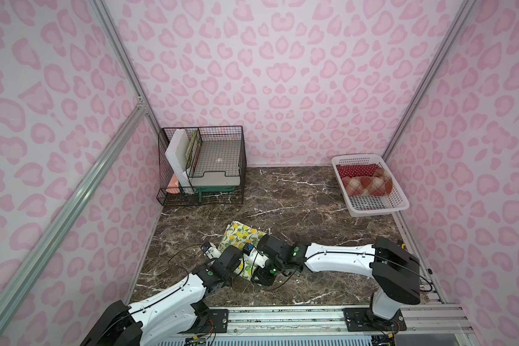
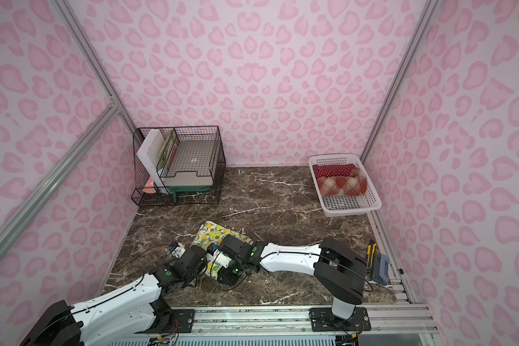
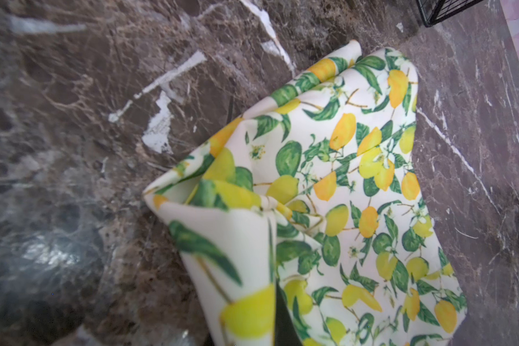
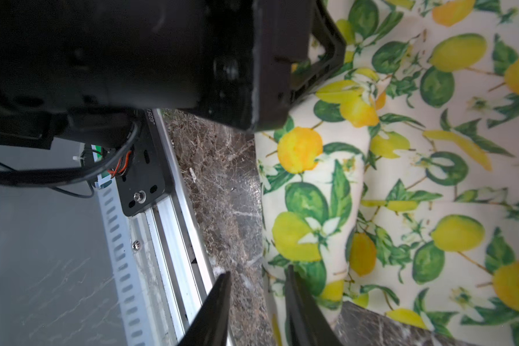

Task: Roll up the skirts
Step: Roll the skirt at the center of the board.

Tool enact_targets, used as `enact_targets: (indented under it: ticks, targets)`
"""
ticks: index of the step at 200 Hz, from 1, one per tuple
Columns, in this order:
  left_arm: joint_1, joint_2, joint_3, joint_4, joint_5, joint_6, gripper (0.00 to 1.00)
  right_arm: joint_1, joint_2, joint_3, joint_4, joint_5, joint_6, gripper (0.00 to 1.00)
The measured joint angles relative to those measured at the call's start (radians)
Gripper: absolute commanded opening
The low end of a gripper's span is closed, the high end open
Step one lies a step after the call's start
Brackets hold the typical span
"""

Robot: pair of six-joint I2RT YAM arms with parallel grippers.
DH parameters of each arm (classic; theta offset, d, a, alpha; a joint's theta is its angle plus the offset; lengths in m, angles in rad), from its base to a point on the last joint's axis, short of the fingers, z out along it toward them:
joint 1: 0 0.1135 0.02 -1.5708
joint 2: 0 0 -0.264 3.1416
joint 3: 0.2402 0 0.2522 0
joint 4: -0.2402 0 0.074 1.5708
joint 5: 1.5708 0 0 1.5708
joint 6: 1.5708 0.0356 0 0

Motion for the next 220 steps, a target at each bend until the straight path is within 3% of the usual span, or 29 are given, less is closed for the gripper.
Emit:
enact_targets:
  ticks: [46, 84, 120, 155, 173, 185, 220]
  targets:
    - [0.004, -0.009, -0.006, 0.021, 0.008, -0.019, 0.00, 0.023, 0.045, -0.018, 0.027, 0.096, -0.046, 0.61]
    - [0.003, -0.054, -0.016, 0.026, 0.013, -0.018, 0.00, 0.058, 0.066, -0.025, 0.039, 0.247, -0.081, 0.68]
    - [0.004, -0.056, -0.027, 0.029, 0.021, -0.018, 0.00, 0.108, 0.116, -0.018, 0.051, 0.417, -0.107, 0.69]
    - [0.008, -0.044, -0.029, 0.035, 0.007, -0.030, 0.00, 0.130, 0.136, -0.004, 0.069, 0.496, -0.080, 0.68]
    - [0.007, -0.049, -0.029, 0.033, 0.024, -0.026, 0.00, 0.124, 0.098, -0.025, 0.045, 0.542, -0.078, 0.69]
    - [0.006, -0.059, -0.029, 0.026, 0.026, -0.026, 0.00, 0.114, 0.037, -0.052, 0.015, 0.563, -0.072, 0.76]
    - [0.013, -0.074, -0.023, -0.003, 0.026, -0.026, 0.00, 0.124, -0.180, -0.110, -0.031, 0.577, -0.050, 0.74]
